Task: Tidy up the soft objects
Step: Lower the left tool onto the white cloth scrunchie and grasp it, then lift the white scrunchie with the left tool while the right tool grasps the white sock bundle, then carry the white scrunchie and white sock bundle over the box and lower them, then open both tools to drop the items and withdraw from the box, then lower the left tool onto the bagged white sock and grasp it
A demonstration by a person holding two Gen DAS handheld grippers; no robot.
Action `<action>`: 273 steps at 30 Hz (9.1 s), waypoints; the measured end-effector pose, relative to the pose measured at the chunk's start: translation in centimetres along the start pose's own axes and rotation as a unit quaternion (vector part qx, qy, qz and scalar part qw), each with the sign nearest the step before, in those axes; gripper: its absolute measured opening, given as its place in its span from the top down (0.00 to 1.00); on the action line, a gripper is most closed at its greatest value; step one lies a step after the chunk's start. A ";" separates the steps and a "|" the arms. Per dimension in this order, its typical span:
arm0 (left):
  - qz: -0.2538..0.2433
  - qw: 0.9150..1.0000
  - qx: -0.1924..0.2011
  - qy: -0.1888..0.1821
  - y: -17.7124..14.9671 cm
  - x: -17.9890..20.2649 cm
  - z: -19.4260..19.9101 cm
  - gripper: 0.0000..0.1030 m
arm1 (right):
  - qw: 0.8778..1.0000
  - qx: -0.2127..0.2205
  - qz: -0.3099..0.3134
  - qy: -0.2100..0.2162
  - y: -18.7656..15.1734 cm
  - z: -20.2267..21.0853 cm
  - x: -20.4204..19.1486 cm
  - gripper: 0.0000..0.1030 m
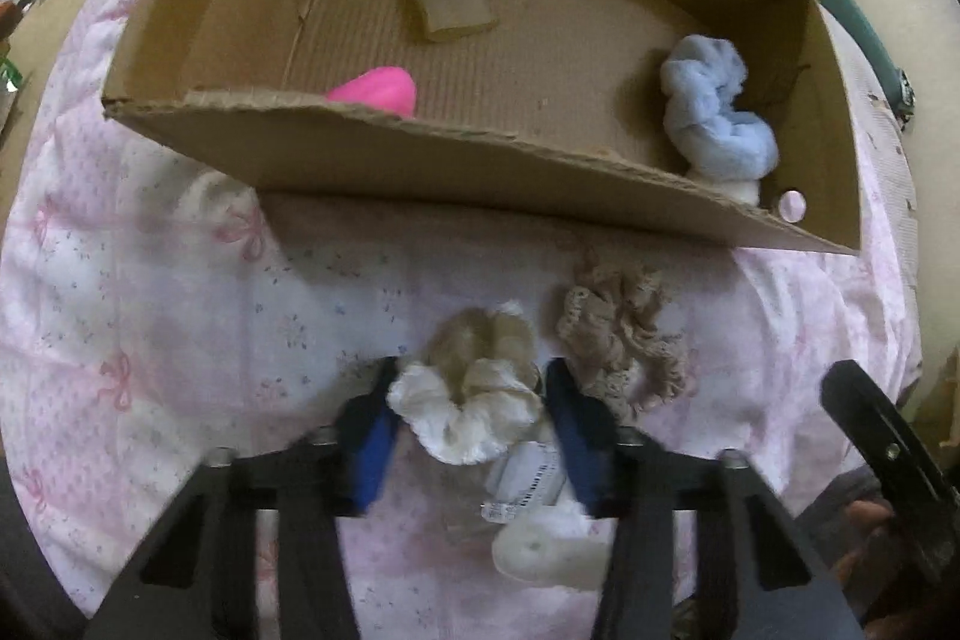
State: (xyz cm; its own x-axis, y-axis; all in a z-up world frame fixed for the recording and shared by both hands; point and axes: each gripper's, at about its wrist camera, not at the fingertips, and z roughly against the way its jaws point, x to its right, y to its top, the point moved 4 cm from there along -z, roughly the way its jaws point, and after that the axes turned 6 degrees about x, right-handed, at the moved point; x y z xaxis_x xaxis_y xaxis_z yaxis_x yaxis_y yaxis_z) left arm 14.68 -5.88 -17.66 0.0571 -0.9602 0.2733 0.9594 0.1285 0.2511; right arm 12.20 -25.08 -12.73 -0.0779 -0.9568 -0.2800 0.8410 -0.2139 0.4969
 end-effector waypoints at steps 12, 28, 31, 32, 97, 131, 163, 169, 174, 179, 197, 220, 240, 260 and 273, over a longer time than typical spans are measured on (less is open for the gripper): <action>0.007 0.999 0.045 0.014 0.8 -2.4 6.6 0.90 | 1.000 -0.007 -0.007 0.005 0.0 -0.5 0.0 0.00; -0.030 0.993 0.097 0.058 -1.5 -3.8 10.5 0.90 | 0.981 -0.092 0.127 0.117 -5.1 -1.8 -8.4 0.00; -0.033 0.992 0.107 0.059 -1.4 -3.5 10.6 0.90 | 0.970 -0.108 0.172 0.133 -6.6 -2.2 -10.6 0.00; -0.034 0.992 0.109 0.062 -1.4 -3.4 10.6 0.90 | 0.967 -0.113 0.184 0.134 -7.0 -2.3 -11.0 0.00; -0.049 0.977 0.183 0.098 5.3 -1.5 14.9 0.90 | 0.966 0.128 0.076 0.209 8.5 8.4 -6.2 0.92; -0.096 0.976 0.175 0.091 9.6 1.1 6.6 0.90 | 0.987 0.038 0.095 0.121 7.0 -1.8 -4.6 0.92; -0.101 0.971 0.198 0.088 9.3 2.0 7.7 0.43 | 0.989 0.032 0.084 0.117 7.2 -2.3 -4.6 0.92; -0.090 0.973 0.195 0.087 9.4 1.7 8.0 0.42 | 0.988 0.034 0.079 0.127 7.3 -2.1 -4.7 0.79; -0.071 0.973 0.207 0.075 9.5 1.3 8.8 0.41 | 0.986 0.064 0.059 0.140 7.8 -1.2 -4.6 0.06; -0.068 0.973 0.204 0.079 9.3 1.0 8.8 0.40 | 0.985 0.081 0.060 0.137 8.1 -0.4 -4.4 0.00; -0.073 0.966 0.232 0.088 7.2 0.3 11.9 0.40 | 0.988 0.096 0.062 0.108 7.4 1.0 -3.6 0.00; -0.038 0.968 0.231 0.087 0.5 -2.0 13.8 0.39 | 0.990 0.087 0.057 0.099 1.6 4.5 -3.9 0.00; -0.004 0.987 0.138 0.086 -1.5 -3.3 8.4 0.39 | 0.998 0.059 0.011 0.012 0.0 3.1 -1.4 0.00; -0.130 0.990 0.020 0.056 -5.3 3.9 -0.8 0.39 | 0.998 0.013 -0.062 0.013 0.0 0.7 1.1 0.00; -0.133 0.989 0.029 0.059 -4.3 3.9 -1.2 0.66 | 0.998 0.007 -0.057 0.005 0.0 0.1 1.0 0.00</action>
State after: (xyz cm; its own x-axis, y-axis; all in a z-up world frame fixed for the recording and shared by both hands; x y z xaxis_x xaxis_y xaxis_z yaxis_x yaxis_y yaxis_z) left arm 11.08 -10.48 -18.77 -0.1598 -0.9838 0.0810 0.9278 -0.1216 0.3528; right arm 12.02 -26.02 -12.91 -0.1676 -0.9238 -0.3442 0.8195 -0.3247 0.4723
